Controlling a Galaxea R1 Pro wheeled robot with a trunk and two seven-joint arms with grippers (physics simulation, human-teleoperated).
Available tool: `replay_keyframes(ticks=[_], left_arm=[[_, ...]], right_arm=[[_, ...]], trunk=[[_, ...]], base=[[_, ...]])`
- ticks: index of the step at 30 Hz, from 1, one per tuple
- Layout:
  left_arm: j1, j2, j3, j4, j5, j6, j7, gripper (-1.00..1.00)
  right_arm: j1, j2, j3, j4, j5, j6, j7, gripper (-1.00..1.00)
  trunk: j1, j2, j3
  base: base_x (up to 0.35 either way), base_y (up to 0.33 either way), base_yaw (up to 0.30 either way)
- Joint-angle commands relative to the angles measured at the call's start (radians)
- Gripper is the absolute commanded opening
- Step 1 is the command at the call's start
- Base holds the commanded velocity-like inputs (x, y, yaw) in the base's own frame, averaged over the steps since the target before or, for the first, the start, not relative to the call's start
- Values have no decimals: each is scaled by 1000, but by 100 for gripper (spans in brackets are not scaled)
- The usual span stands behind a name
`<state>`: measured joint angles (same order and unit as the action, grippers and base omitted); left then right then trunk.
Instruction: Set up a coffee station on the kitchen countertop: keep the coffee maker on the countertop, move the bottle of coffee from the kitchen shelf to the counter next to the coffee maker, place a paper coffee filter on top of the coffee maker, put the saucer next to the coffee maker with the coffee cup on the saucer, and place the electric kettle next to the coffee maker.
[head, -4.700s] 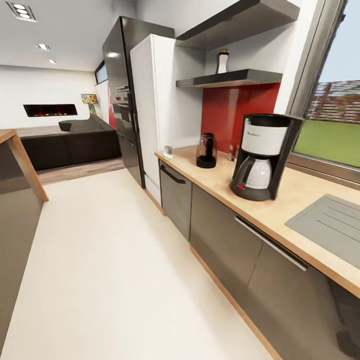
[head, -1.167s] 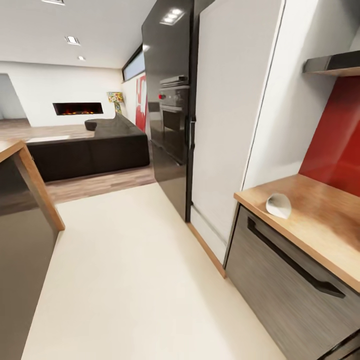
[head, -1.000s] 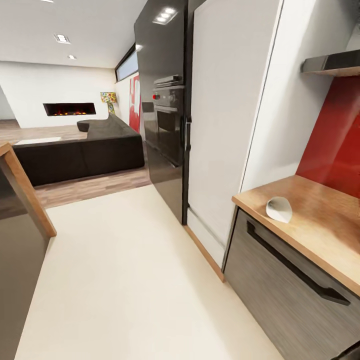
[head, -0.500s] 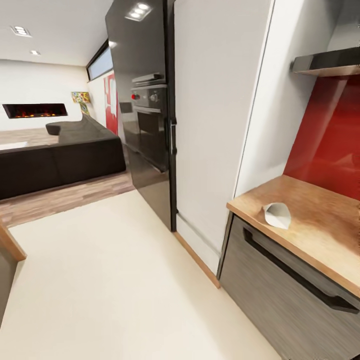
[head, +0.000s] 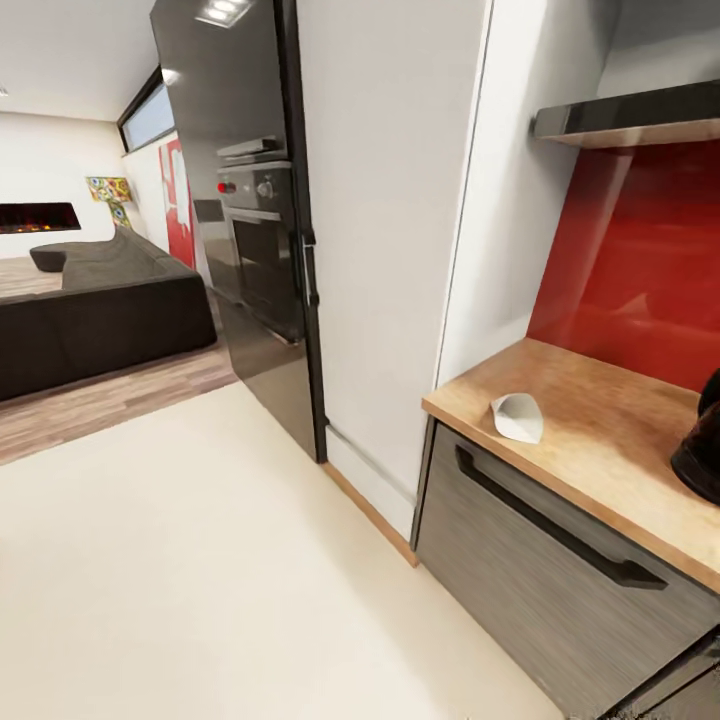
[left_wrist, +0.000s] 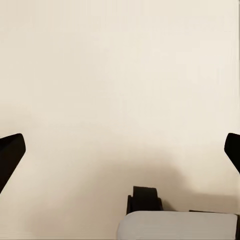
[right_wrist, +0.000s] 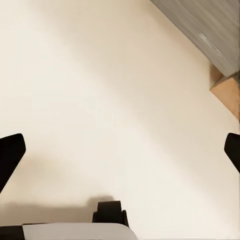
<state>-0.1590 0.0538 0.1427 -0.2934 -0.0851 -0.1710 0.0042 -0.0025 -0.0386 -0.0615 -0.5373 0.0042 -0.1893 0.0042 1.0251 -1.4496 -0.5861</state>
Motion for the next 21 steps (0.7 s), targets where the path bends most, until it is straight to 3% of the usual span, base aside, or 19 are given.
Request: replay_keyframes(ticks=[1,8,21], left_arm=[[-1,0,6,1,-8,-4,0,100],[-1,2,7,1,-7,-4,0,100],[-2,36,12,-4,5,-4,2,100]], right_arm=[[0,0,-1,0,0,-2,0,100],[-1,0,-2,0,-1,-2,-1,100],[-1,6,-3,5,-3,-1,-3,100]], trunk=[[0,0,-2],[-12,21,2],[-61,112,42]], base=[[0,0,-223],[0,0,-199],[0,0,-14]])
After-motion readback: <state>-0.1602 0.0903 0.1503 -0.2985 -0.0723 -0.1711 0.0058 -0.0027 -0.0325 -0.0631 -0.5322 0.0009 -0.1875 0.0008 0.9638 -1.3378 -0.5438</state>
